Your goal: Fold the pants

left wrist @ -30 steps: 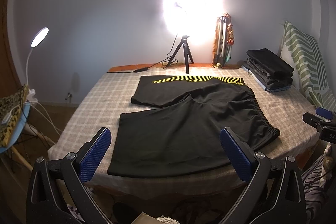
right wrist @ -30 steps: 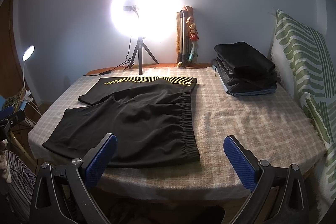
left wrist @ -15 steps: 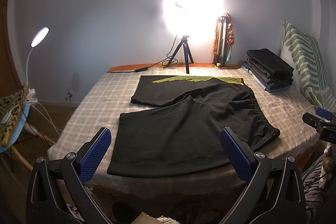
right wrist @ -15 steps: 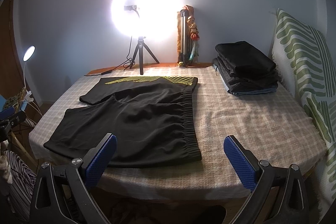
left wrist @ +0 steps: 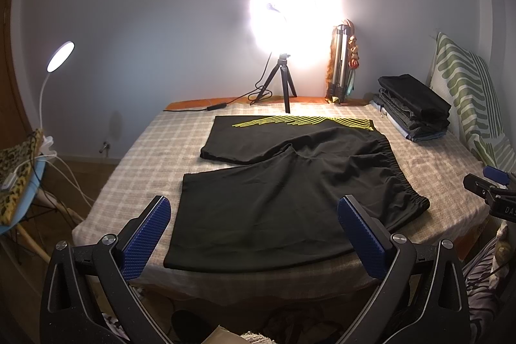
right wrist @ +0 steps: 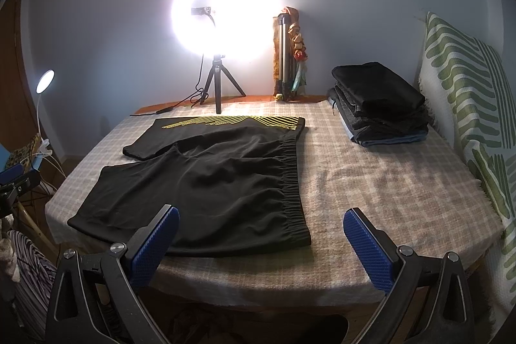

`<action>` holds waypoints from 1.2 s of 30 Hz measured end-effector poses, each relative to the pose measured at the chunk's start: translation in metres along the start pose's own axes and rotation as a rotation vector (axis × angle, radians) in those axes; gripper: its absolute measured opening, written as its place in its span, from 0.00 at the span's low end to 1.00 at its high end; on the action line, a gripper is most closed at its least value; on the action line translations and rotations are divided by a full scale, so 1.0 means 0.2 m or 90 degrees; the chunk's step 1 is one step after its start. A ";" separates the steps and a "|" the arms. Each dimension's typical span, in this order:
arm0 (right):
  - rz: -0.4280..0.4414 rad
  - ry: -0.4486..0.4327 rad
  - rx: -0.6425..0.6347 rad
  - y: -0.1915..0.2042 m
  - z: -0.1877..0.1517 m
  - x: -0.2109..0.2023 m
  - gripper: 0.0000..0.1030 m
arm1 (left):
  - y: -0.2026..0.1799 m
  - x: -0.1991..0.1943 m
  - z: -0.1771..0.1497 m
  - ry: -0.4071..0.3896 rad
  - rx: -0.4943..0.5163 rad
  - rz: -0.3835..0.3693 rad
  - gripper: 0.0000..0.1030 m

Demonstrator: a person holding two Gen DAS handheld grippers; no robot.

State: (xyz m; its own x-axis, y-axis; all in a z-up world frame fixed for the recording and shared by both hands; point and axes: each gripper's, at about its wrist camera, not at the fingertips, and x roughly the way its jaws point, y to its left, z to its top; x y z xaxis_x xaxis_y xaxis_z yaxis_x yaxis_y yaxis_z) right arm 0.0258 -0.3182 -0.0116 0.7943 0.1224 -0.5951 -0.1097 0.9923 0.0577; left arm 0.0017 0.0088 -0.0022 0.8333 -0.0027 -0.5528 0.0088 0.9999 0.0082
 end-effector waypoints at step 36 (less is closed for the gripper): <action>0.024 0.022 -0.091 0.00 0.09 0.08 1.00 | 0.19 0.18 0.02 0.043 0.032 -0.025 0.99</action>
State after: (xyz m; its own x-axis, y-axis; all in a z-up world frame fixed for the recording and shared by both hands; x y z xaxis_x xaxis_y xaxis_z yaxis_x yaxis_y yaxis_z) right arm 0.0484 -0.3168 -0.0064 0.7671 0.1569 -0.6220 -0.2256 0.9737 -0.0326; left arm 0.0339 0.0460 -0.0189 0.7929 -0.0402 -0.6081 0.0706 0.9972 0.0262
